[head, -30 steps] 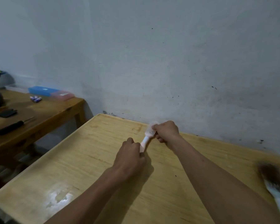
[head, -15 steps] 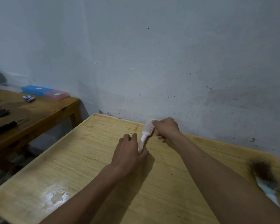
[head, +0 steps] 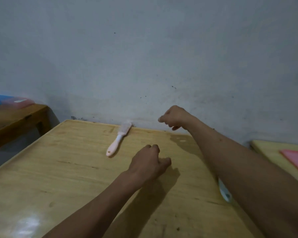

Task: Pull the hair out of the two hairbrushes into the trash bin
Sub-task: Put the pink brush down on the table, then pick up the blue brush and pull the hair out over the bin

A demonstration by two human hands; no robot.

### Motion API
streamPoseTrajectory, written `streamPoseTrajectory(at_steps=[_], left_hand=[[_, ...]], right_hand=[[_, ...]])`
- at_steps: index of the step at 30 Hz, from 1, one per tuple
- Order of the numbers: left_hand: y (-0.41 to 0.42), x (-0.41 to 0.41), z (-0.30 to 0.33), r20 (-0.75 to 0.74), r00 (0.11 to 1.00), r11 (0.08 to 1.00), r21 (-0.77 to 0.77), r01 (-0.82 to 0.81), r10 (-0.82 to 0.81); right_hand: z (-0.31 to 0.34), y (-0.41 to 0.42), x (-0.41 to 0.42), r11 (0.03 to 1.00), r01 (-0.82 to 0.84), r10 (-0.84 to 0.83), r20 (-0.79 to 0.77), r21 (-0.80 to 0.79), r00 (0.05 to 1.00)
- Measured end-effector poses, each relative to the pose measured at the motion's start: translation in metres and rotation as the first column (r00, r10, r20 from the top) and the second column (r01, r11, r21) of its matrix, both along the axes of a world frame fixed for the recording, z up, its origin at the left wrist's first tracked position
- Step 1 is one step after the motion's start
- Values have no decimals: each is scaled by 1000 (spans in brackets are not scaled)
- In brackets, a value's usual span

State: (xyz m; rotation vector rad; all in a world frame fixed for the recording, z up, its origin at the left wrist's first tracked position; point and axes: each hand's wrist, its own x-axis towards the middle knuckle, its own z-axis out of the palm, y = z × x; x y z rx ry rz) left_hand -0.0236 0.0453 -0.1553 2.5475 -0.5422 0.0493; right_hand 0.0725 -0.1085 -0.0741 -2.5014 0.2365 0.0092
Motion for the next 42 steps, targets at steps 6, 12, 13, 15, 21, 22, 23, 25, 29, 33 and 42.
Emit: streamPoseTrajectory(at_steps=[6,12,13,15,21,22,23,25,29,33,42], left_hand=[[-75,-47,-12,-41,993,992,44,115,-113],[-136,-85,-10,-70,979,978,62,198,-194],[-142,-86,-11,-73,980,979,66,192,-188],[-150,-88,-14,-94,981,983,63,174,-167],[-124,-83,5,-311,944,982,-181,53,-108],[-115,-80,9,-368,924,970,-243,16,-107],[-106,-77,11,-433,894,948,-316,-35,-111],[-86,-71,11,-548,826,867,-468,-172,-133],[-44,-63,7,-572,816,723,-599,-343,-87],[13,-69,8,-521,850,638,-630,-442,74],[163,-130,1,-394,735,559,-479,-677,552]], right_hand=[[-16,-75,-60,881,113,-192,-129,-460,973],[-39,-119,-102,908,205,-315,-275,-365,908],[-42,-122,-104,923,221,-310,-269,-315,912],[-44,-122,-105,940,243,-299,-236,-241,925],[-29,-96,-100,972,234,-232,-210,-18,950],[-24,-88,-97,975,219,-210,-210,20,955],[-18,-78,-96,978,200,-184,-207,58,961],[-6,-56,-93,984,140,-118,-186,107,975],[13,2,-88,993,-11,30,-161,120,987],[29,68,-96,985,-142,158,-175,103,972],[37,209,-136,831,-555,541,-296,40,787]])
